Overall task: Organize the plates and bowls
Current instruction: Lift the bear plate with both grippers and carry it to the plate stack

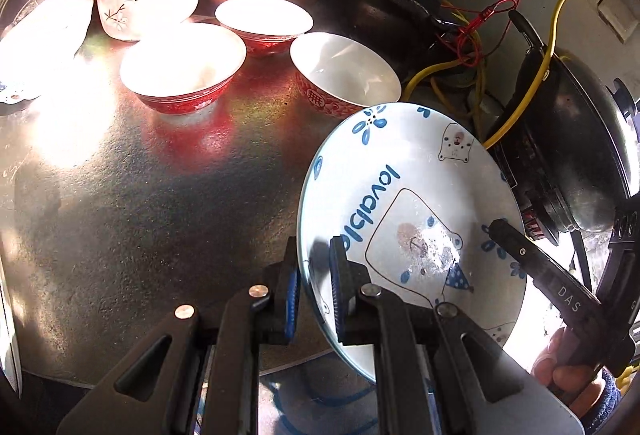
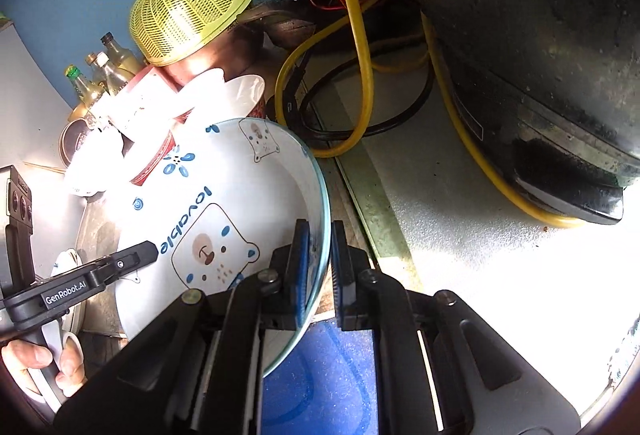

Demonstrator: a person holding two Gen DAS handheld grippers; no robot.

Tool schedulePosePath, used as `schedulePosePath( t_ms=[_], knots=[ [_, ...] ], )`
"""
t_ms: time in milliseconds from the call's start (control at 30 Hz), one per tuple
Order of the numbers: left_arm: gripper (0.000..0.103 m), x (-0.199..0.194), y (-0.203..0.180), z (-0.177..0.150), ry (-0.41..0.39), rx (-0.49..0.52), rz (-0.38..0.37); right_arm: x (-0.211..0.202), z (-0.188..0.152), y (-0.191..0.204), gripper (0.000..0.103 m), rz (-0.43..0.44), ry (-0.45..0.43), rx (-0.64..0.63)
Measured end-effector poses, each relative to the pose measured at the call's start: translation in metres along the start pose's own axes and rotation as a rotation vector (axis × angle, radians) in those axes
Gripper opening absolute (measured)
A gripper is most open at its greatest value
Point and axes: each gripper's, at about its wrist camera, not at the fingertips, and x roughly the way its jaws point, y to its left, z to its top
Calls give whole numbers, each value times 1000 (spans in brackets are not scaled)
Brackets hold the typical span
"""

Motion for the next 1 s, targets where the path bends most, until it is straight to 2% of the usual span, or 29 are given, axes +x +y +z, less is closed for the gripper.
schedulePosePath(
  t_ms=[600, 1000],
  knots=[
    [12, -89, 69, -49, -101, -128, 90, -10, -22, 88, 11, 117, 3, -148],
    [12, -130, 121, -73, -137, -219, 153, -5, -42, 150, 11, 187, 32, -242]
  ],
)
